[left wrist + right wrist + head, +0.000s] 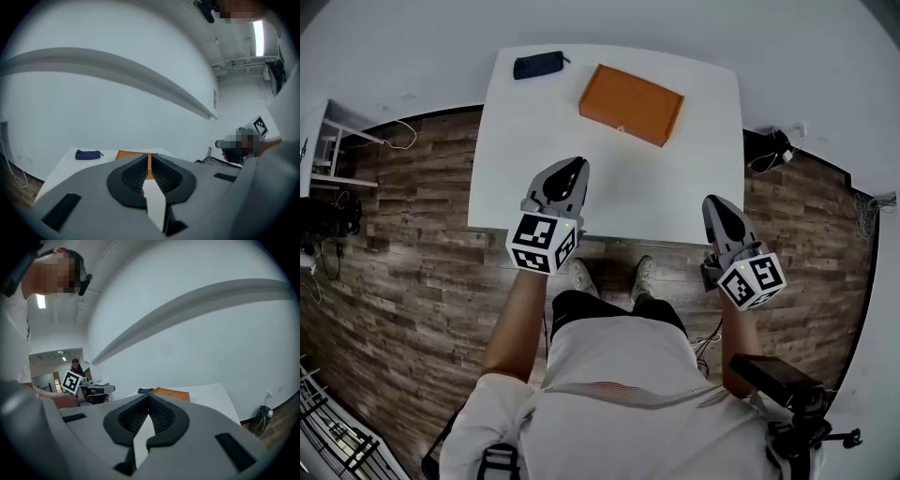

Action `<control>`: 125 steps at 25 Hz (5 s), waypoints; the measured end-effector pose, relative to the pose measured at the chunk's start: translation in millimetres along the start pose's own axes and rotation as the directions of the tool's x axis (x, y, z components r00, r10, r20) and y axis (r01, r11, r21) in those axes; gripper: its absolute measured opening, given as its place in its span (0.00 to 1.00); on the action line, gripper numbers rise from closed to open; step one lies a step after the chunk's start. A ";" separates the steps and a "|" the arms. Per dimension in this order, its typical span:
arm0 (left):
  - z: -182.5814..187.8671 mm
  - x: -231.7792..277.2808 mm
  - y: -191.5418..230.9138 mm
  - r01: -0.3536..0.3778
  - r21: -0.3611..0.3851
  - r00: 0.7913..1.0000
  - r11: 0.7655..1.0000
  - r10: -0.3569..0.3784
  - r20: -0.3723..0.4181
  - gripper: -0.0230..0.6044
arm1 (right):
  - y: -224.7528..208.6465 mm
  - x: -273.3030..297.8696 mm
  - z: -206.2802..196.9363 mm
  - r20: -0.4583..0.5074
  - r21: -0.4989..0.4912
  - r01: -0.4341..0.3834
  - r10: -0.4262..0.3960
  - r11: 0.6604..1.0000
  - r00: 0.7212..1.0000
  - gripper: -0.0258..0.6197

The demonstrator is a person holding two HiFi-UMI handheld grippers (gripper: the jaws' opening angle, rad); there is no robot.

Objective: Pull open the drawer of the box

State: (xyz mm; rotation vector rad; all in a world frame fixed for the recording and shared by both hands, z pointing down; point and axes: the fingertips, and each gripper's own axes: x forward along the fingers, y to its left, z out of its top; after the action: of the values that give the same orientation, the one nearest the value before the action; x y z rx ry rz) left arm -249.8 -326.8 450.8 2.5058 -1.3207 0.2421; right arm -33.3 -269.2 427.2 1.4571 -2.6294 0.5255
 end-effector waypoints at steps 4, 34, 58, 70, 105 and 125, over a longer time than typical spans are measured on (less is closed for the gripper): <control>-32.7 49.1 -5.3 0.041 0.017 0.995 0.999 -0.039 -0.093 0.13 | -11.2 -9.1 -25.3 -0.060 0.006 0.028 -0.028 1.000 0.998 0.04; -154.3 216.4 44.8 -0.117 -0.052 0.903 0.992 0.084 -0.422 0.26 | -75.4 -24.1 -90.4 -0.183 0.089 0.142 -0.124 0.986 0.975 0.04; -165.4 180.4 33.1 -0.127 -0.071 0.903 0.989 0.086 -0.420 0.16 | -62.7 -23.0 -93.7 -0.185 0.095 0.118 -0.099 0.989 0.978 0.04; -195.5 116.1 15.6 -0.130 -0.112 0.885 0.985 0.064 -0.461 0.16 | -36.7 -7.3 -93.2 -0.177 0.092 0.049 -0.032 0.995 0.984 0.04; 54.2 -82.0 -90.3 -0.266 -0.010 0.947 0.964 0.264 0.182 0.05 | -18.5 -50.0 14.5 0.074 -0.026 -0.201 0.202 0.979 0.977 0.04; 65.5 -275.1 -87.4 -0.092 0.046 0.935 0.995 0.070 0.346 0.05 | 169.5 -138.6 37.8 0.233 -0.178 -0.051 0.093 0.983 0.968 0.04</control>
State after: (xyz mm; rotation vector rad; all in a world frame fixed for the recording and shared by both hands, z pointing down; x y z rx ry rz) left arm -332.0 -88.8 295.3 2.6340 -1.5701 -0.1516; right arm -96.9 -88.0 315.4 1.4594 -2.8362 0.1277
